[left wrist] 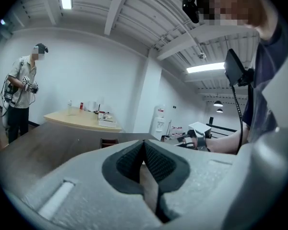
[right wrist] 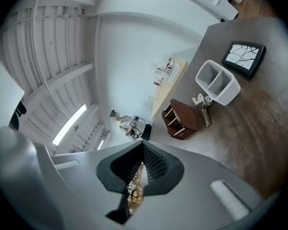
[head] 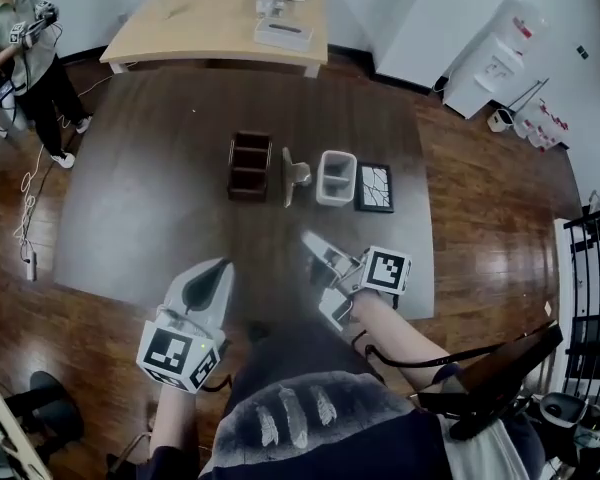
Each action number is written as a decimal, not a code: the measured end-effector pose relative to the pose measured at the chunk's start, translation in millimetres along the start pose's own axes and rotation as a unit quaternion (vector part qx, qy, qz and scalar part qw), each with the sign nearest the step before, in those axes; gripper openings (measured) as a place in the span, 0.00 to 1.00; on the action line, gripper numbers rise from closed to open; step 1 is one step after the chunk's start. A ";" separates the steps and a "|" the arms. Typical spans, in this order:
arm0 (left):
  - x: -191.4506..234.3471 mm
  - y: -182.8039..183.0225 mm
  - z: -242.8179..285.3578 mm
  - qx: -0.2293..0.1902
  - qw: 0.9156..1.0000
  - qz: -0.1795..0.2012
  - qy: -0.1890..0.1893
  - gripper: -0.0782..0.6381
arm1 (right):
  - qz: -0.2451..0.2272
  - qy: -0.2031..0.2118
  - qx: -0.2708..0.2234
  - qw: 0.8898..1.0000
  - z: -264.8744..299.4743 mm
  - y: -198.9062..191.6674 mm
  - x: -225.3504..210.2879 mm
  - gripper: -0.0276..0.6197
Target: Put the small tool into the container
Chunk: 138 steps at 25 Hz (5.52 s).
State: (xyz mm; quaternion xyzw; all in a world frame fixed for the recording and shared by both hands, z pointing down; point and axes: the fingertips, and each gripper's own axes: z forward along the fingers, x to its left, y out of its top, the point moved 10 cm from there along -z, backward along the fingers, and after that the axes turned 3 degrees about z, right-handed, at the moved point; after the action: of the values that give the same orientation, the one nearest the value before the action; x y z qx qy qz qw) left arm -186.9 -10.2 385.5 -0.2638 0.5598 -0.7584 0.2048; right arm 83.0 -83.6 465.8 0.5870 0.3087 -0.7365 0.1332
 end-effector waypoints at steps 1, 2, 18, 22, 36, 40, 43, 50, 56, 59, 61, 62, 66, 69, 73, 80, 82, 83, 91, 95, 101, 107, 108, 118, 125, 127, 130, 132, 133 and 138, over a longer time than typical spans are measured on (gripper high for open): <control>-2.0 3.1 3.1 0.005 1.000 0.000 0.004 0.11 | 0.002 -0.007 0.000 1.000 3.2 3.4 -7.2 0.04; -6.4 6.5 6.8 0.011 1.000 -0.001 0.005 0.11 | 0.013 -0.010 -0.001 1.000 4.2 6.3 -12.6 0.04; 12.6 41.6 52.8 0.034 0.999 -0.025 -0.021 0.11 | 0.065 -0.071 0.026 0.995 25.4 33.0 -82.6 0.04; 45.0 46.1 69.0 0.019 0.998 -0.004 -0.052 0.11 | 0.051 -0.106 -0.011 0.993 33.2 39.0 -91.5 0.04; 108.1 43.8 84.3 0.039 0.988 -0.006 -0.149 0.11 | -0.041 -0.202 -0.070 0.976 84.5 53.1 -93.6 0.17; 124.9 36.2 83.1 0.048 0.988 -0.017 -0.145 0.11 | -0.062 -0.249 -0.072 0.964 96.2 56.2 -108.8 0.24; 128.4 28.7 84.4 0.059 0.988 -0.026 -0.144 0.11 | -0.090 -0.283 -0.058 0.953 105.0 61.8 -119.1 0.33; 132.9 25.0 100.1 0.074 0.986 -0.026 -0.149 0.11 | -0.093 -0.331 -0.063 0.937 123.4 75.0 -139.2 0.32; 134.7 20.2 105.8 0.087 0.985 -0.027 -0.149 0.11 | -0.060 -0.365 -0.130 0.920 124.3 75.0 -138.5 0.36; 138.1 18.6 105.5 0.090 0.984 -0.030 -0.149 0.11 | -0.087 -0.354 -0.125 0.923 124.5 78.1 -126.2 0.40; 139.4 17.5 107.0 0.088 0.984 -0.033 -0.152 0.11 | -0.125 -0.347 -0.111 0.923 124.4 81.8 -113.9 0.42; 139.8 16.9 108.3 0.088 0.984 -0.033 -0.154 0.11 | -0.143 -0.348 -0.102 0.921 124.7 84.5 -110.0 0.43; 147.1 14.4 114.1 0.084 0.982 -0.032 -0.167 0.11 | -0.167 -0.385 -0.084 0.904 133.0 97.9 -116.5 0.45; 158.0 10.1 116.3 0.080 0.981 -0.034 -0.174 0.11 | -0.178 -0.418 -0.075 0.888 145.0 98.5 -131.4 0.41; 155.0 7.5 114.7 0.079 0.981 -0.036 -0.171 0.11 | -0.191 -0.444 -0.068 0.873 141.6 98.3 -140.6 0.40; 167.9 -2.8 113.7 0.078 0.983 -0.047 -0.159 0.11 | -0.128 -0.439 -0.081 0.886 143.8 101.9 -169.2 0.21; 169.0 -2.5 113.9 0.080 0.983 -0.049 -0.159 0.11 | -0.113 -0.419 -0.087 0.897 140.7 103.5 -169.4 0.19; 170.1 -1.9 114.3 0.080 0.982 -0.049 -0.161 0.11 | -0.111 -0.410 -0.090 0.901 140.4 103.7 -168.1 0.18; 189.1 -5.4 109.0 0.085 0.983 -0.059 -0.154 0.11 | -0.077 -0.331 -0.065 0.938 167.3 74.7 -160.4 0.09; 177.4 -2.6 110.7 0.080 0.983 -0.051 -0.158 0.11 | -0.086 -0.302 -0.080 0.946 153.0 78.4 -138.3 0.09; 158.6 2.6 112.6 0.071 0.983 -0.034 -0.165 0.11 | -0.101 -0.277 -0.120 0.948 126.5 87.2 -113.4 0.08; 147.2 4.6 111.2 0.065 0.983 -0.022 -0.168 0.11 | -0.121 -0.273 -0.138 0.944 97.5 89.2 -96.0 0.08; 145.3 4.8 111.0 0.064 0.984 -0.020 -0.168 0.11 | -0.127 -0.270 -0.138 0.944 94.9 89.3 -92.5 0.08; 93.1 33.0 141.3 0.039 0.980 0.028 -0.193 0.11 | -0.187 -0.219 -0.165 0.943 43.6 118.0 -44.0 0.08; 126.0 29.7 139.3 0.058 0.989 0.043 -0.132 0.11 | -0.201 -0.152 -0.134 0.959 96.6 110.1 -42.4 0.08; 129.9 31.1 138.6 0.057 0.990 0.040 -0.124 0.11 | -0.212 -0.133 -0.131 0.959 105.0 113.0 -36.6 0.08; 132.1 26.8 134.8 0.059 0.991 0.034 -0.117 0.11 | -0.229 -0.112 -0.124 0.959 119.4 117.1 -30.5 0.08; 132.4 23.3 130.6 0.059 0.991 0.030 -0.112 0.11 | -0.247 -0.105 -0.114 0.957 129.5 118.3 -28.2 0.08; 132.8 22.4 128.4 0.058 0.992 0.028 -0.110 0.11 | -0.257 -0.103 -0.108 0.955 134.9 118.7 -27.4 0.08; 136.1 19.5 120.1 0.060 0.994 0.019 -0.095 0.11 | -0.323 -0.094 -0.068 0.939 166.2 118.1 -23.1 0.08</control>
State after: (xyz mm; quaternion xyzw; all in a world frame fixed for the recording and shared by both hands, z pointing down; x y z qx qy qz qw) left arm -216.8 -187.3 418.3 -0.3108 0.4962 -0.7582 0.2868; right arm 25.2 -280.4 472.4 0.3733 0.5166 -0.7693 -0.0435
